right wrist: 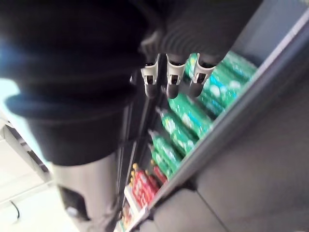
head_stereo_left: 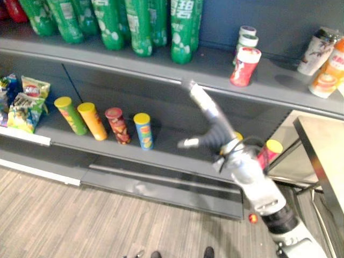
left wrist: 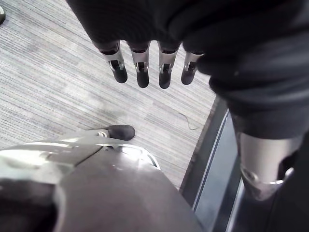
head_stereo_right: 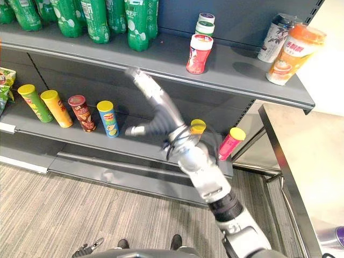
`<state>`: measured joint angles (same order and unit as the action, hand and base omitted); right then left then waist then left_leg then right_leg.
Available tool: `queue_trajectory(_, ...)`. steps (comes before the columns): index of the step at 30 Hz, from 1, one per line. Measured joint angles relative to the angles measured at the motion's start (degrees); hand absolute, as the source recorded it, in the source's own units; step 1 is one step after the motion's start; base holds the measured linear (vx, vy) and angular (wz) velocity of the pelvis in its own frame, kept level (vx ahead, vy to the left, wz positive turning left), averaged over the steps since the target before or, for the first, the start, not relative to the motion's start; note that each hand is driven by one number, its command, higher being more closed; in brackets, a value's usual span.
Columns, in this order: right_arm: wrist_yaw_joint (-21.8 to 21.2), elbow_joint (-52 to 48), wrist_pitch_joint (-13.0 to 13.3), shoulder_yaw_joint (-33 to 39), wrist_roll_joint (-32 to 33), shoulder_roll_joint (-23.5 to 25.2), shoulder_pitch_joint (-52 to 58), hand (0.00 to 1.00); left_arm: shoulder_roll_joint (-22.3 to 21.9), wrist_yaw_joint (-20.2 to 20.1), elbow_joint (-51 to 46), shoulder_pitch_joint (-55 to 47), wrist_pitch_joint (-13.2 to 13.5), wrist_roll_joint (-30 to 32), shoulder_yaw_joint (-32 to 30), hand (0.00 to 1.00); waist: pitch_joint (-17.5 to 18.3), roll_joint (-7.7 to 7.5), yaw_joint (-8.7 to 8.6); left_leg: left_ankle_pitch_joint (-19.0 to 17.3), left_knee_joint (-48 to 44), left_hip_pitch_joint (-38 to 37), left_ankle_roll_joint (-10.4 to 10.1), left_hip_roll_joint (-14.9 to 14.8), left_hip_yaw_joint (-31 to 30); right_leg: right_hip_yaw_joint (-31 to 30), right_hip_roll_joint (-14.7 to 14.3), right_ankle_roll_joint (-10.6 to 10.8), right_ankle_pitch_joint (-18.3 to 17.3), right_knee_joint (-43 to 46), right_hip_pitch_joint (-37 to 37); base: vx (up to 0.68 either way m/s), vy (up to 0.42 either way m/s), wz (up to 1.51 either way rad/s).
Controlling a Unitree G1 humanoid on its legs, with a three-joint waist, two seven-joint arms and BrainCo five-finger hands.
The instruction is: Put the gum and the chips on the shelf.
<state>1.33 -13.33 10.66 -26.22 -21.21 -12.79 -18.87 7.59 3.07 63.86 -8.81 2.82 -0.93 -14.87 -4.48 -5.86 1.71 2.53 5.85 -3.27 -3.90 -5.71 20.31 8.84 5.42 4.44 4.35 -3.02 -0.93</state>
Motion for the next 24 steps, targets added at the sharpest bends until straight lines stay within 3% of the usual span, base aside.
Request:
queue_trajectory(7,-7.07,9.12,-0.5,-3.63,10.11,0.09,18.01,0.0,0.15,0.63,2.17,0.52,0.95,-0.02,0.46,0.0,0.46,0.45,-0.07,-0.27,0.0,0.03,-0.25,0.15,0.94,-0.76,0.06,0.02,-0.47,0.14,-0.44,0.0,-0.001,-0.05)
queue_trajectory(11,-8.25,16.99,-0.59,-2.15,11.06,0.03,23.89,0.0,-0.03,0.62,2.26,0.56,1.0,-0.02,0.44,0.0,0.32,1.07,-0.13,-0.34,0.0,0.13,-0.25,0.19,0.96,-0.96,0.07,-0.16,-0.6,0.11,-0.61,0.0,-0.002,-0.03)
queue_trajectory(17,-7.81,35.47,-1.01,10.83,9.95,1.53,27.54,0.0,-0.59,0.53,2.22,0.54,1.72,-0.01,0.45,0.0,0.5,2.24,-0.16,-0.58,0.0,0.24,-0.19,0.48,0.75,-0.81,0.36,-0.15,-0.63,0.06,-0.6,0.0,0.0,0.0)
queue_trajectory(21,-5.3,50.38,-3.04,20.76,10.11,2.62,27.86,0.0,-1.08,0.43,2.13,0.67,2.04,-0.02,1.37,0.0,0.59,3.22,-0.46,-0.75,0.0,0.24,-0.07,0.83,-0.23,-0.06,0.71,0.1,-0.92,0.05,-0.2,0.01,0.002,0.08)
queue_trajectory(24,-4.3,56.7,-3.45,23.73,11.1,2.71,27.97,0.0,-1.23,0.4,2.13,0.66,2.05,-0.04,1.71,0.0,0.52,4.02,-0.98,-0.87,0.0,0.15,-0.01,0.95,-0.61,0.45,0.88,0.22,-1.22,0.07,0.15,0.01,0.005,0.1)
